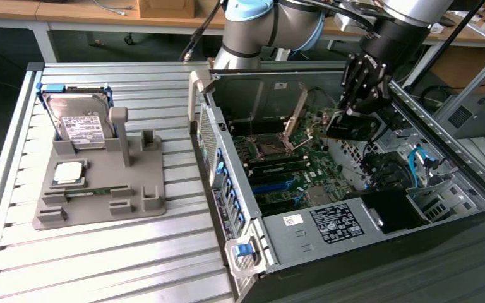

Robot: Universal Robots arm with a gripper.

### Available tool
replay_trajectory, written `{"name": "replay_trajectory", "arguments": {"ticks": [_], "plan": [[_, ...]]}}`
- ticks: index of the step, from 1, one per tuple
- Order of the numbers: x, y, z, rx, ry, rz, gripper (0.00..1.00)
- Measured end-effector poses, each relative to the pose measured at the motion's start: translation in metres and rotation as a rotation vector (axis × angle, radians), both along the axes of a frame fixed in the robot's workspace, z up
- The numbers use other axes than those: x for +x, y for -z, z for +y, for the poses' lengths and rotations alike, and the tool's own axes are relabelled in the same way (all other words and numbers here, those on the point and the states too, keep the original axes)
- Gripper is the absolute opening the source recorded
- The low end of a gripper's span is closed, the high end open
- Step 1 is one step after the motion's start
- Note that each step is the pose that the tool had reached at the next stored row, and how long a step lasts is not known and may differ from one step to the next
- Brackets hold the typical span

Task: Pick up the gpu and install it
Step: 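Insert the gpu into the slot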

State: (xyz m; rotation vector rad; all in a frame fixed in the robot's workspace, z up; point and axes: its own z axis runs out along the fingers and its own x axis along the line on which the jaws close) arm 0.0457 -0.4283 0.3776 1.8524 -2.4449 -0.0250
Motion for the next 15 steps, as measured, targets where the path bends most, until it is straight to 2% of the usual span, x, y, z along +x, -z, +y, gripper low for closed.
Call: {"name": "replay_trajectory", "arguments": {"ticks": [15], "plan": [[0.0000, 0.0000, 0.0000, 0.0000, -0.109, 0.0000, 0.27]]}}
